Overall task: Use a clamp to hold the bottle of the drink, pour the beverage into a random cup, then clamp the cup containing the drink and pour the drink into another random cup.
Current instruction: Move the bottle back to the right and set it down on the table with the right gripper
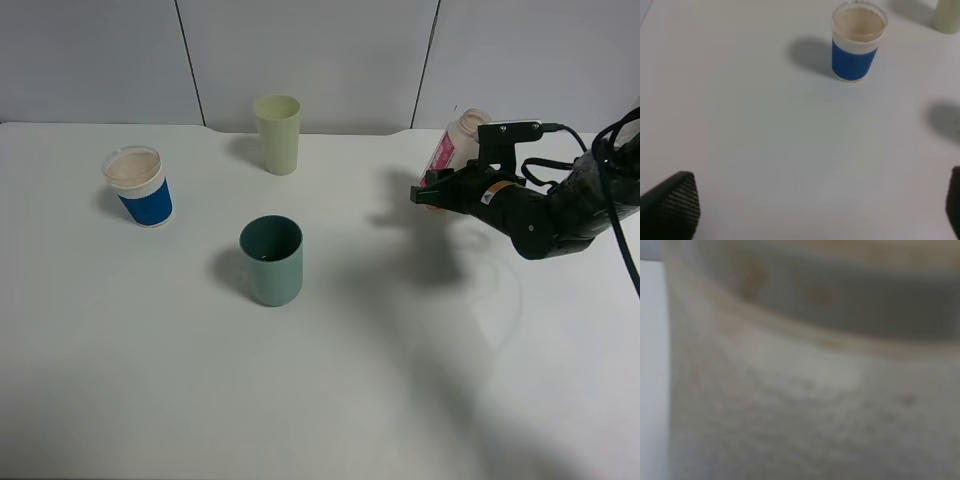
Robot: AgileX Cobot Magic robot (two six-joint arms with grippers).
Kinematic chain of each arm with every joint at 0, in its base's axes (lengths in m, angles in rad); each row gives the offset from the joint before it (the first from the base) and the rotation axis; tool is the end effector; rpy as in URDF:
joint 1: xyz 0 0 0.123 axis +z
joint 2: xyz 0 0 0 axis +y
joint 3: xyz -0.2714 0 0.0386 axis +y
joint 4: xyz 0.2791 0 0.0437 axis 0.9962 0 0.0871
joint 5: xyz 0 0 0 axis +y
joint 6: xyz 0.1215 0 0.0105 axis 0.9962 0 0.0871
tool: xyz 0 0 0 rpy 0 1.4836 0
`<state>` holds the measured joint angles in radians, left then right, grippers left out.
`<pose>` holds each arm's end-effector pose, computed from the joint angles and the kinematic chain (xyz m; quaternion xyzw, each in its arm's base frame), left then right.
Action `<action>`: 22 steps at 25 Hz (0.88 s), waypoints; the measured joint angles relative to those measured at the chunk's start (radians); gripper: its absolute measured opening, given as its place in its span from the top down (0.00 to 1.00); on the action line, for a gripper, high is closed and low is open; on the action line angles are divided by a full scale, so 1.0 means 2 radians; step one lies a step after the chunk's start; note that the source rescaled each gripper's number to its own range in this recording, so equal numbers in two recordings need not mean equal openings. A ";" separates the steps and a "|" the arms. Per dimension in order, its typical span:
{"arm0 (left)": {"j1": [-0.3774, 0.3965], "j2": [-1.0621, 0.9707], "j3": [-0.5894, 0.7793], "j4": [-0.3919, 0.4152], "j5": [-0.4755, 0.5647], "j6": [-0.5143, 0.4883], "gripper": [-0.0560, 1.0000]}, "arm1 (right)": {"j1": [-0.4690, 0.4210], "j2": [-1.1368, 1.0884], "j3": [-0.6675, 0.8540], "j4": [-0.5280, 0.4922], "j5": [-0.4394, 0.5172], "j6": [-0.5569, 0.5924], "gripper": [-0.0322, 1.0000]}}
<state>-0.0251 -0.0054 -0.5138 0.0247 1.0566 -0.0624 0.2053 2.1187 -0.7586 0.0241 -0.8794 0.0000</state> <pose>0.0588 0.0011 0.2834 -0.0164 0.8469 -0.0109 0.5314 0.3803 0.0769 0.0239 -0.0737 0.8284 0.0535 0.5526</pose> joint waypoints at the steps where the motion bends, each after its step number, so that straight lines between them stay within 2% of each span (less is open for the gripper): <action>1: 0.000 0.000 0.000 0.000 0.000 0.000 0.00 | 0.000 -0.001 -0.004 0.000 0.013 0.000 0.96; 6: 0.000 0.000 0.000 0.000 0.000 0.000 0.00 | 0.000 -0.005 -0.035 0.000 0.072 -0.011 0.96; 22: 0.000 0.000 0.000 0.000 0.000 0.000 0.00 | 0.000 -0.005 -0.042 0.000 0.085 -0.031 0.97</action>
<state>-0.0251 -0.0054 -0.5138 0.0247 1.0566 -0.0624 0.2053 2.1080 -0.8427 0.0245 -0.7104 -0.0615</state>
